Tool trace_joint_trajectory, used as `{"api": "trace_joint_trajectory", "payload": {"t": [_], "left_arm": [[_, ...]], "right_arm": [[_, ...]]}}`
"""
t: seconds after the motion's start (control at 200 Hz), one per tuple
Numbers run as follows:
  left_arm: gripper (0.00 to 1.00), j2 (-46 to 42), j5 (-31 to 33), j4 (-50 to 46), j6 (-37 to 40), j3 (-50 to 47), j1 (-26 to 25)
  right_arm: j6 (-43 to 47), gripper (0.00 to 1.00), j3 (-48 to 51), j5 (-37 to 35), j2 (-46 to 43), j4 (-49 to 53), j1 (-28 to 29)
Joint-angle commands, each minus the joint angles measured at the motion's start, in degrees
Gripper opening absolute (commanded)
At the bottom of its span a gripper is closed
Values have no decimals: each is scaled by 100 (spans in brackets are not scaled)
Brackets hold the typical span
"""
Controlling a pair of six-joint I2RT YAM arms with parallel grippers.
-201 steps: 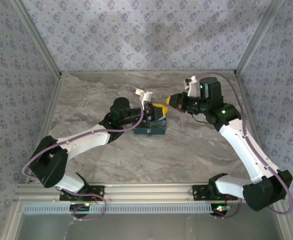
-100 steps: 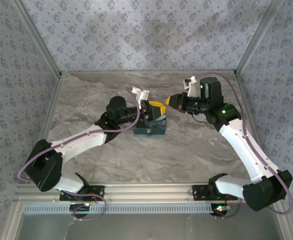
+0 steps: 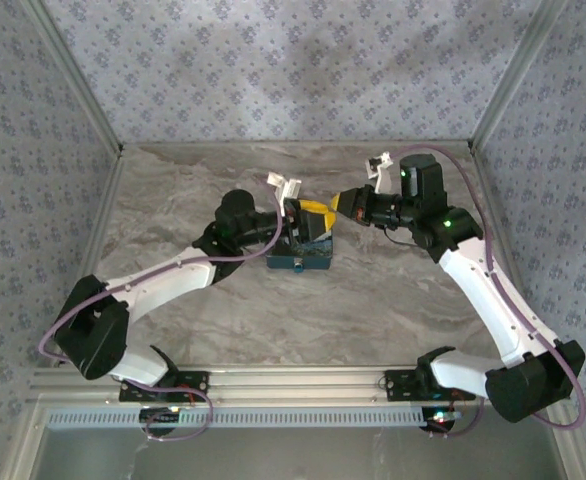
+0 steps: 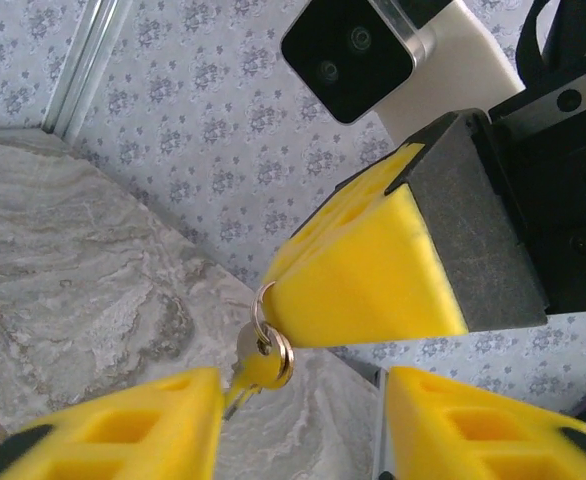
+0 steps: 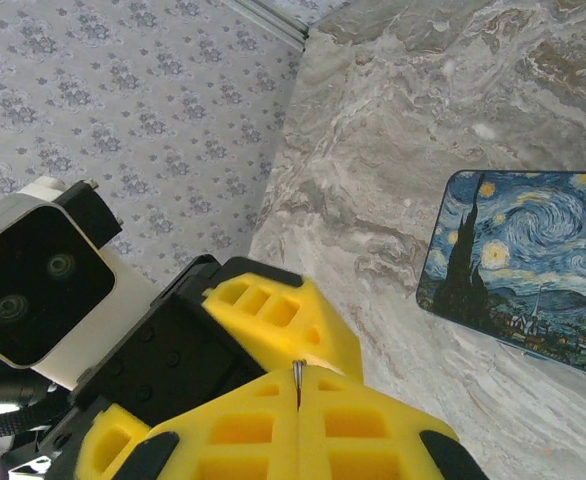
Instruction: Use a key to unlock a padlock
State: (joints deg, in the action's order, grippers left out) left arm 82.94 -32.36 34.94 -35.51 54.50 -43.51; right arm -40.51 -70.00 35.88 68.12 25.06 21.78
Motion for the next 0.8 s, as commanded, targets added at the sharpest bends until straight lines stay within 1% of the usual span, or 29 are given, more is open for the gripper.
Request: {"api": "trace_joint_trajectory", "payload": {"t": [0.0,0.15,0.17,0.215,0.23,0.345,0.405,0.48,0.565,0.625,0.69,0.794], "left_arm": [[35,27,-159,213,46,195,9],[32,56,-169,167,53,218,11],[34,64,-165,150,60,227,12],[46,73,-112,78,91,253,14],[49,81,-72,55,96,261,16],[49,114,0,48,106,271,15],[42,127,-18,69,98,288,9],[35,128,-20,75,88,289,9],[30,103,-22,54,94,294,9],[25,77,-16,8,121,289,9],[23,39,2,-85,164,280,9],[12,-43,15,-218,236,255,9]], "right_arm": [[18,1,48,163,-114,-16,3],[8,1,48,197,-110,-46,-15],[14,1,48,200,-112,-46,-14],[6,1,41,200,-108,-52,-15],[6,1,39,208,-106,-50,-16],[1,1,47,222,-123,-60,-15],[5,1,48,218,-131,-35,-24],[9,1,54,227,-135,-29,-42],[17,1,56,251,-141,-32,-67],[17,1,57,256,-141,-32,-84],[30,1,56,270,-141,-34,-99],[58,2,56,297,-150,-9,-120]]}}
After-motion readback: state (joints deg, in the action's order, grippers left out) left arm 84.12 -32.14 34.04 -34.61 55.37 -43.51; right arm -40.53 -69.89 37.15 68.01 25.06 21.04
